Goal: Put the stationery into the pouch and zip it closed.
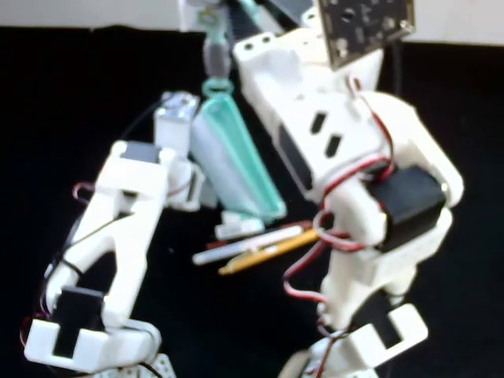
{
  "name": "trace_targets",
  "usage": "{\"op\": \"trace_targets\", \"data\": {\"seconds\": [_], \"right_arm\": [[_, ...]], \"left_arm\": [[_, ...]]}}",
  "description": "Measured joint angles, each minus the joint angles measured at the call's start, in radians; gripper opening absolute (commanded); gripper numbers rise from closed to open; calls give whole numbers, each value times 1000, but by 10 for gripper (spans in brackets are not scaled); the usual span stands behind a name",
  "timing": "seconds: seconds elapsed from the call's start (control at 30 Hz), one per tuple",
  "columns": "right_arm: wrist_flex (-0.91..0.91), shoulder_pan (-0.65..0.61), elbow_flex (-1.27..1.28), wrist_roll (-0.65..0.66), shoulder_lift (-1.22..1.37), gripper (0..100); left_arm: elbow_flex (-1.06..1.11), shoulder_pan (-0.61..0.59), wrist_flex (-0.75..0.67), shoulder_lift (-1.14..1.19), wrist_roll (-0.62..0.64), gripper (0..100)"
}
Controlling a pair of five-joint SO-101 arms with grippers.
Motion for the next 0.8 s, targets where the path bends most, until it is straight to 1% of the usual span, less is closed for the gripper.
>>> {"op": "trace_targets", "data": {"seconds": [0.13,0.4,0.47,0.67,0.73,0.8], "right_arm": [[-2,21,32,0,3,6],[-2,91,95,-2,94,6],[-2,87,95,-2,97,6],[14,18,95,-2,97,6],[29,11,95,-2,97,6],[32,9,95,-2,97,6]], "left_arm": [[0,0,0,0,0,309],[0,0,0,0,0,309],[0,0,0,0,5,309],[0,0,0,0,61,309],[0,-28,0,0,69,309],[0,-80,0,0,98,309]]}}
